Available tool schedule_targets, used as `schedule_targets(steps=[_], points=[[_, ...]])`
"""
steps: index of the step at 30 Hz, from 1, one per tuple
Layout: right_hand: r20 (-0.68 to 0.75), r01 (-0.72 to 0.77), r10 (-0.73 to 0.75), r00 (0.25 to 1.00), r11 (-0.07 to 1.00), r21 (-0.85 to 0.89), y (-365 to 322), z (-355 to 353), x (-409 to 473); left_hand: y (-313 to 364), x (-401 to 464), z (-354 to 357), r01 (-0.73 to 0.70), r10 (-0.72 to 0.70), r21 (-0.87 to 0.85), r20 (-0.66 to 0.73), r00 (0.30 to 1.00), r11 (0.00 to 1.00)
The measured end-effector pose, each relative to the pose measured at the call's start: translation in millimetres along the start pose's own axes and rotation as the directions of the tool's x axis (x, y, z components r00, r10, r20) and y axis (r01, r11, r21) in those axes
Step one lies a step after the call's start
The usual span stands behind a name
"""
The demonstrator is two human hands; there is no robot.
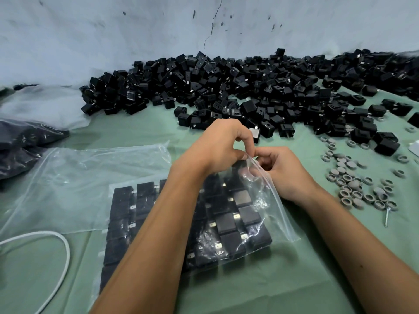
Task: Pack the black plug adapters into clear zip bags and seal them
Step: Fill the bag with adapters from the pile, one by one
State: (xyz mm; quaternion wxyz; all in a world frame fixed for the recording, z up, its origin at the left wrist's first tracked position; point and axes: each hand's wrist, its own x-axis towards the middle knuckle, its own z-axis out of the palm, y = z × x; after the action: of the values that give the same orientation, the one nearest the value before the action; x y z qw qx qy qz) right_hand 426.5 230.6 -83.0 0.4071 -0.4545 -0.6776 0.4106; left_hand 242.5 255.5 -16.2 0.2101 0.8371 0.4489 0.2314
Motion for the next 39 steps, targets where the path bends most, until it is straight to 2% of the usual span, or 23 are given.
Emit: schedule_targets(steps=[3,8,12,15,23,27,34,39], points=[[0.001,-0.004,0.004,1.000,0.995,-0.096,5.7,3.4,3.4,-0.7,0.2,2.1,0.013,-0.014,0.024,0.015,1.000,1.000],[0.085,-0.024,0.027,0.996,0.999,-0.037,3.0,3.2,2.3,-9.5,-0.9,-4.1,0.120,-0.118,-0.035,0.046,0.992,0.992],[-0.062,-0.093,0.088,0.994,0.993,-0.070,8.4,2.5,4.9,-23.7,-7.1,-15.8,0.264,-0.267,0.040,0.151,0.952,0.964],[-0.096,-0.104,0.097,0.991,0.992,-0.078,8.0,4.6,4.1,-30.8,-11.3,-19.0,0.331,-0.339,0.074,0.222,0.914,0.941],[-0.085,-0.027,0.024,0.996,0.999,-0.045,1.5,11.2,1.4,-31.6,-11.9,-13.6,0.398,-0.401,0.048,0.133,0.906,0.916],[-0.128,0.018,-0.028,0.991,0.997,-0.075,-3.2,15.6,-0.1,-30.9,-11.6,-9.2,0.434,-0.436,0.042,0.089,0.896,0.900],[-0.068,-0.052,0.044,0.997,0.992,-0.115,-1.7,11.5,0.2,-35.4,-13.1,-9.9,0.467,-0.470,0.065,0.033,0.882,0.882],[-0.056,-0.030,0.023,0.998,0.992,-0.126,-1.2,11.2,-0.4,-34.5,-11.9,-11.8,0.459,-0.461,0.054,0.034,0.886,0.887]])
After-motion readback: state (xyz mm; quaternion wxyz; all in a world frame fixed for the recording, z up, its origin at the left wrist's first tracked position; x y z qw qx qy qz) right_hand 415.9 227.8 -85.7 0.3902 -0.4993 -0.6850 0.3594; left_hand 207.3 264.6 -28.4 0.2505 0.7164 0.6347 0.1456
